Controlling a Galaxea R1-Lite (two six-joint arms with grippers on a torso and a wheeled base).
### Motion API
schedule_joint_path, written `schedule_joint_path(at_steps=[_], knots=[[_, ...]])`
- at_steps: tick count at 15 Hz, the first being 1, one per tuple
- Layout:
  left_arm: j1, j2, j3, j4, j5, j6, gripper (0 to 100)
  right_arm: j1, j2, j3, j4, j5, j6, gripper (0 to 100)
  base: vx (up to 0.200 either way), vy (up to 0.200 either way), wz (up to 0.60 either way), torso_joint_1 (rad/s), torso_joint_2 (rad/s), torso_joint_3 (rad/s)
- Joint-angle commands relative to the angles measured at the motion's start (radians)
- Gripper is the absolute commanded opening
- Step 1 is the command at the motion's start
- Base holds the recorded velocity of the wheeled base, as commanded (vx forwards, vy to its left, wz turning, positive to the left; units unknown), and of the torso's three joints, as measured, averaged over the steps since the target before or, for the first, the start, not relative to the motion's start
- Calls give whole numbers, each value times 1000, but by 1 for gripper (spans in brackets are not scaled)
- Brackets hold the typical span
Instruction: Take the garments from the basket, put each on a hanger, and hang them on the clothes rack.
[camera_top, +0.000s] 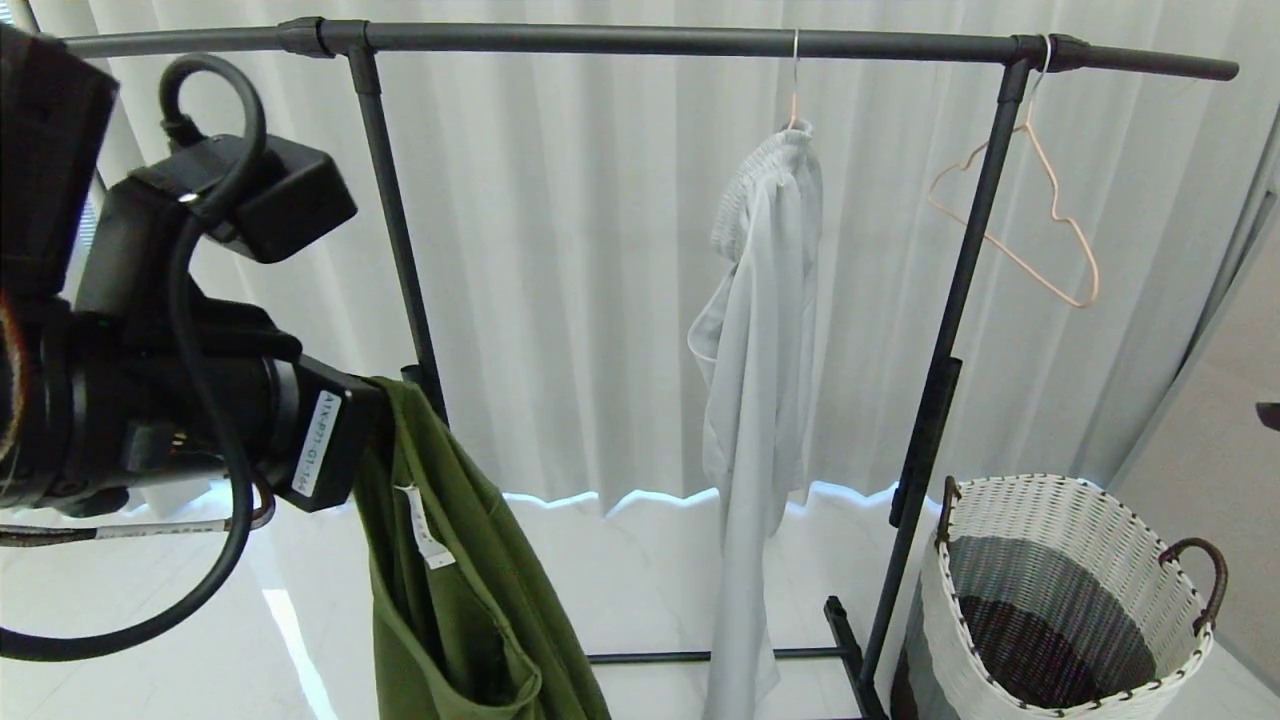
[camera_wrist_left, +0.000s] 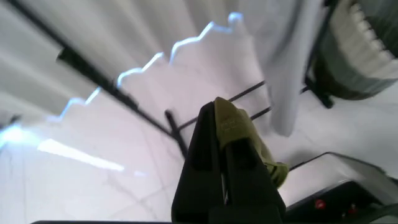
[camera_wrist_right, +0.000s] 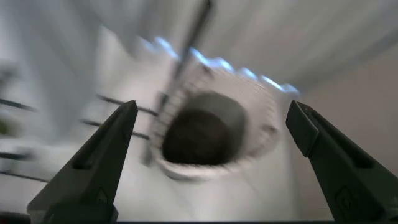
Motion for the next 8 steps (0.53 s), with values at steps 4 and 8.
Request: schedule_joint_path(at_steps=[4,8], knots=[[67,-67,103,-71,3,6,0,-62,14,82,-24,-71,-45,100,0,0,0,0,0,0],[67,-67,105,-75,3,9,0,-62,18,99,-64,-65,-22,100,0,0,0,8,-49,-38]])
